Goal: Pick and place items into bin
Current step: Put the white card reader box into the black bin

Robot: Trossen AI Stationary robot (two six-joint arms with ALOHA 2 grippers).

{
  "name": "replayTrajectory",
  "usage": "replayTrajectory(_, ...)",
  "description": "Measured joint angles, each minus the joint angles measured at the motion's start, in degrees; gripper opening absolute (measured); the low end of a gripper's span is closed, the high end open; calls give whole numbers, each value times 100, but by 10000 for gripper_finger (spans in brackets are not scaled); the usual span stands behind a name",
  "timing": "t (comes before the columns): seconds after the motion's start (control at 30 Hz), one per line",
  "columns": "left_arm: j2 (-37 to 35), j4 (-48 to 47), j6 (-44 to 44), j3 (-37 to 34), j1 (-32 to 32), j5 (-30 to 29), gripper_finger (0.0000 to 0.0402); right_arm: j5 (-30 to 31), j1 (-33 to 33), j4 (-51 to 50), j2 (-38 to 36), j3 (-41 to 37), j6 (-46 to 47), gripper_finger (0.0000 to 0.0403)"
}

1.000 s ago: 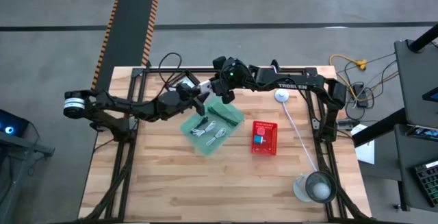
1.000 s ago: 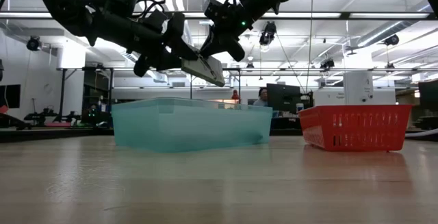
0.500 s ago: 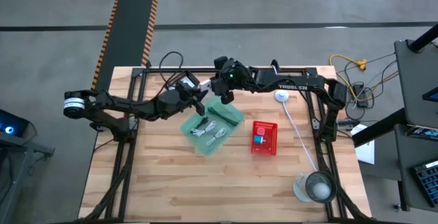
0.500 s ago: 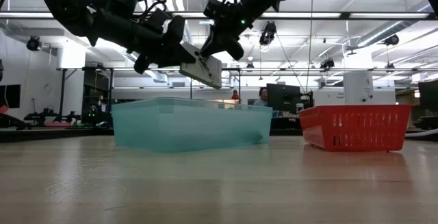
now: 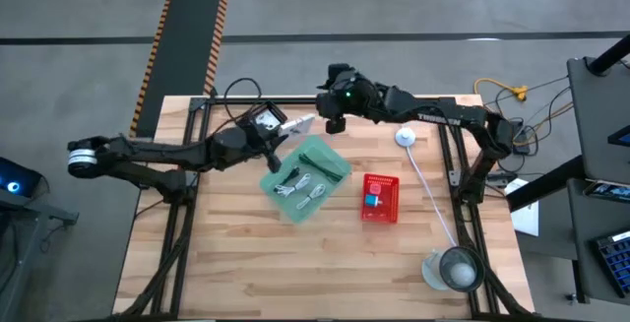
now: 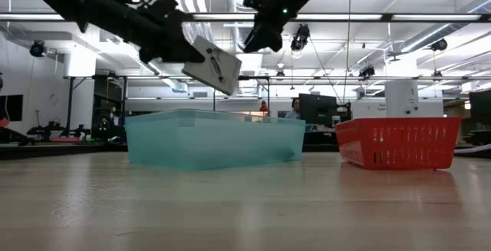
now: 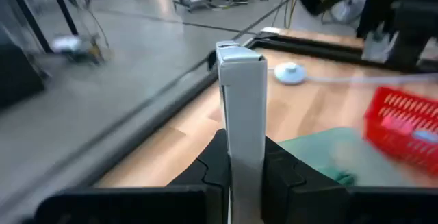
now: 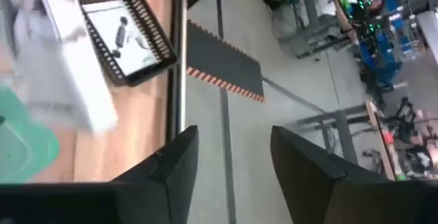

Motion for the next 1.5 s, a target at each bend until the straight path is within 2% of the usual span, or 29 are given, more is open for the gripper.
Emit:
replayTrajectory(0.23,-803,-1382,2332,-4,-15,-280,25,-157,-167,-392,-296,0,619,178)
replayTrajectory(0.43,-829,-2044,4857,-17,-13,-1577,25,-212,-298,-925,-332,-9,933,171)
replayTrajectory(0.57,-579,-2217,6519,-31,59,-2062,25,-248,-332,-1029,-291,-25,947,172)
replayTrajectory(0.8,-83,-2257,7062,-31,548,-2074,32,-259,-315,-1072,-291,-42,964,170)
replayTrajectory(1.0,123,-2254,7365,-24,1099,-1413,26,-343,-338,-1074,-291,-42,973,164)
replayTrajectory(1.13,139,-2248,7677,-24,1364,-1377,27,-401,-317,-1081,-289,-52,971,164)
replayTrajectory(1.3,197,-2254,7964,-24,1510,-1273,27,-383,-334,-1094,-287,-55,941,160)
replayTrajectory(1.5,497,-2225,7987,-24,1596,-884,28,-391,-319,-1094,-285,-55,930,161)
